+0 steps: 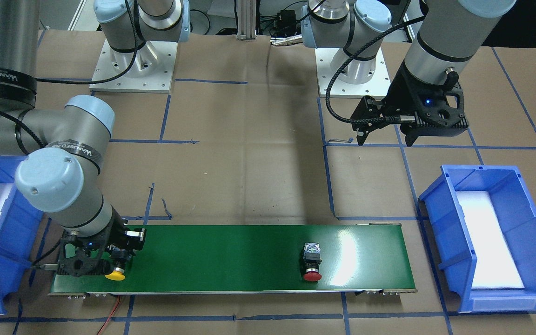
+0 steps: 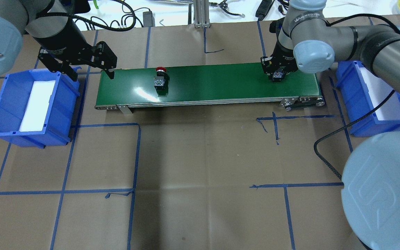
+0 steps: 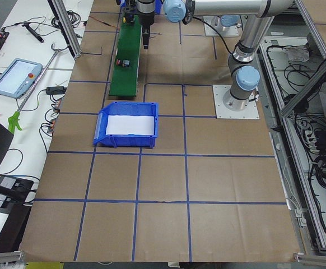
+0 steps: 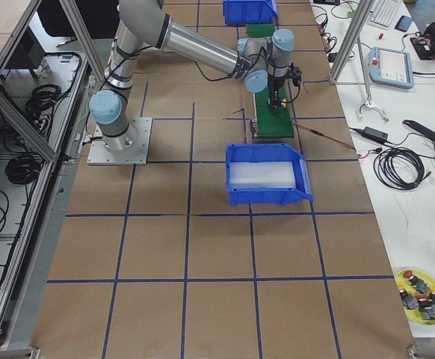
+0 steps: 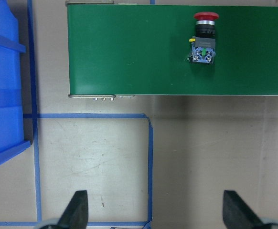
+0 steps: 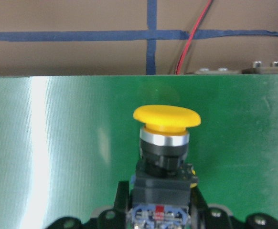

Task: Transport two buttons from left to right
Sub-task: 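Lift the yellow button and carry it over the empty blue bin, then lower the yellow button into the bin and open the right gripper, then raise the right gripper and move it back toward the red button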

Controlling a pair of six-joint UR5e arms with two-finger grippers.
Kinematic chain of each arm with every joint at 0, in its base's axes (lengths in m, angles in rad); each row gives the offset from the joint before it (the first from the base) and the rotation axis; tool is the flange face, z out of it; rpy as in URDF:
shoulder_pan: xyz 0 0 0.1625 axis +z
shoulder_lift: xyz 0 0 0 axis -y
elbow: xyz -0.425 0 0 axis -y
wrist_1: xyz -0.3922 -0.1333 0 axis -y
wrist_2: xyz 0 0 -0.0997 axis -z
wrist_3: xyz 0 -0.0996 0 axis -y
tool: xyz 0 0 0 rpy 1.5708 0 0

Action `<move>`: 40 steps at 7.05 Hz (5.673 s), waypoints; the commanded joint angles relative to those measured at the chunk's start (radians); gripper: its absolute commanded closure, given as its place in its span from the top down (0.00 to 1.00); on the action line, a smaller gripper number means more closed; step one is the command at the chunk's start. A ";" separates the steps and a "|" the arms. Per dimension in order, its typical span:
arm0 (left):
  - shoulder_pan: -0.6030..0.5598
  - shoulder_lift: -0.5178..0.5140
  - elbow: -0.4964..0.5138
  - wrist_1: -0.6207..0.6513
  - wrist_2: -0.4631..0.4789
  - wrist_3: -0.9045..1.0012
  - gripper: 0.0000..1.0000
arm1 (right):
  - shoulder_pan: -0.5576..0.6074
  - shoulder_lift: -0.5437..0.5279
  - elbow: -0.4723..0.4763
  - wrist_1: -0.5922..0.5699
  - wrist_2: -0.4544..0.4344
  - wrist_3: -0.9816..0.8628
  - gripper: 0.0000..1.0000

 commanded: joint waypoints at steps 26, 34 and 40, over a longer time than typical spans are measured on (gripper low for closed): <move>-0.001 0.003 -0.005 -0.007 0.003 -0.001 1.00 | -0.571 -0.244 0.118 -0.001 0.088 -0.682 1.00; -0.001 0.003 -0.005 -0.007 0.003 -0.001 1.00 | -0.110 -0.202 -0.065 0.181 0.071 -0.125 0.99; -0.001 0.003 -0.005 -0.006 0.003 -0.001 1.00 | 0.014 -0.103 -0.041 0.018 0.077 -0.039 0.99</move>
